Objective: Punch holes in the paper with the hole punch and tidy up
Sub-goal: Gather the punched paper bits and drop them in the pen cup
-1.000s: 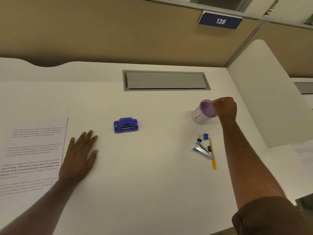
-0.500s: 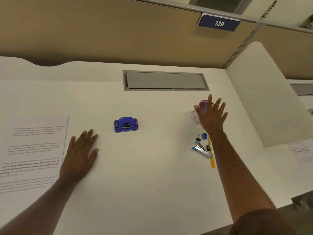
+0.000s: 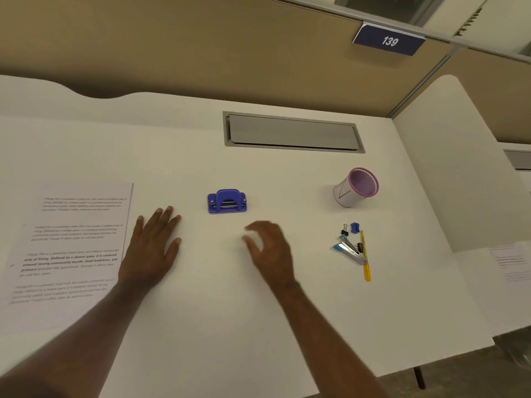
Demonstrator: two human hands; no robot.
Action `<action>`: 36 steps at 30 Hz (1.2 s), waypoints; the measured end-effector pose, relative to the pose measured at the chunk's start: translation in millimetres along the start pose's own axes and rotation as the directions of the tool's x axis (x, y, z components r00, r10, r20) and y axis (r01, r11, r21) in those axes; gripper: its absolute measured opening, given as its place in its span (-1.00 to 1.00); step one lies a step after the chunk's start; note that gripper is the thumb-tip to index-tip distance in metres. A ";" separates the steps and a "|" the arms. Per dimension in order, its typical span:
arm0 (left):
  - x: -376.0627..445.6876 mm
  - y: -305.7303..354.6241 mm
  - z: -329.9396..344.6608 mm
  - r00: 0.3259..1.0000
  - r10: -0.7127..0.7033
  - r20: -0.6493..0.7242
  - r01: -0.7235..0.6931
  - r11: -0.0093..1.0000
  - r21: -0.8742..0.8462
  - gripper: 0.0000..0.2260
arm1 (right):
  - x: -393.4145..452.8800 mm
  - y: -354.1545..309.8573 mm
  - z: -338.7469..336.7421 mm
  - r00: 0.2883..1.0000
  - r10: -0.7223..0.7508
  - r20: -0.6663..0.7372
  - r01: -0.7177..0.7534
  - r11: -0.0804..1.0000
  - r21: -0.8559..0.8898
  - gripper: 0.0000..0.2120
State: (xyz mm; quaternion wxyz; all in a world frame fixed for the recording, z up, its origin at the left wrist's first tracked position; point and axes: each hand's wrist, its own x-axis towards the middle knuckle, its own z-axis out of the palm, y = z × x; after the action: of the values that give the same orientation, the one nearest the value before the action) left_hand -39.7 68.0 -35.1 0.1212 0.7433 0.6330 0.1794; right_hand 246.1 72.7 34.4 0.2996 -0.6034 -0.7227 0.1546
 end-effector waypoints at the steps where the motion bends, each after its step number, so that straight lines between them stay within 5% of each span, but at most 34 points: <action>1: -0.1 -0.8 0.6 1.000 0.006 -0.010 -0.006 1.000 -0.001 -0.47 | -11.7 -13.1 11.5 0.999 0.000 0.053 -0.001 1.000 0.020 -0.92; 5: -1.0 -2.0 0.7 0.999 0.023 -0.025 -0.023 1.000 0.017 -0.49 | -43.9 -51.0 40.6 0.977 -0.029 0.212 0.014 0.997 0.071 -0.93; 13: -1.7 5.1 -7.7 0.999 0.026 -0.024 -0.026 1.000 0.008 -0.53 | -28.8 -56.5 48.4 0.966 0.159 0.205 -0.162 0.987 -0.003 -0.91; 19: -1.4 5.2 -7.2 0.999 0.018 -0.029 -0.017 1.000 0.008 -0.54 | -8.9 -55.1 52.0 0.939 0.143 0.311 -0.067 0.967 -0.245 -0.79; 25: -1.5 4.1 -6.7 0.999 0.017 -0.033 -0.017 1.000 0.001 -0.54 | -10.5 -57.7 51.7 0.938 0.114 0.328 -0.010 0.954 -0.301 -0.82; 34: -1.6 5.2 -6.4 0.999 0.011 -0.049 -0.011 1.000 -0.008 -0.53 | -8.4 -70.2 50.7 0.852 -0.045 0.521 0.282 0.879 -0.385 -0.92; 36: -1.6 5.3 -6.3 0.998 0.015 -0.054 -0.015 1.000 -0.005 -0.54 | -4.4 -74.4 50.2 0.832 -0.116 0.543 0.378 0.835 -0.400 -0.80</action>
State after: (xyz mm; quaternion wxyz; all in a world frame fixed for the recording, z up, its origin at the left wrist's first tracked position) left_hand -37.8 65.3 -27.4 0.1047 0.7427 0.6299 0.2017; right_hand 157.3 58.7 38.0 -0.0422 -0.4964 -0.8639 0.0741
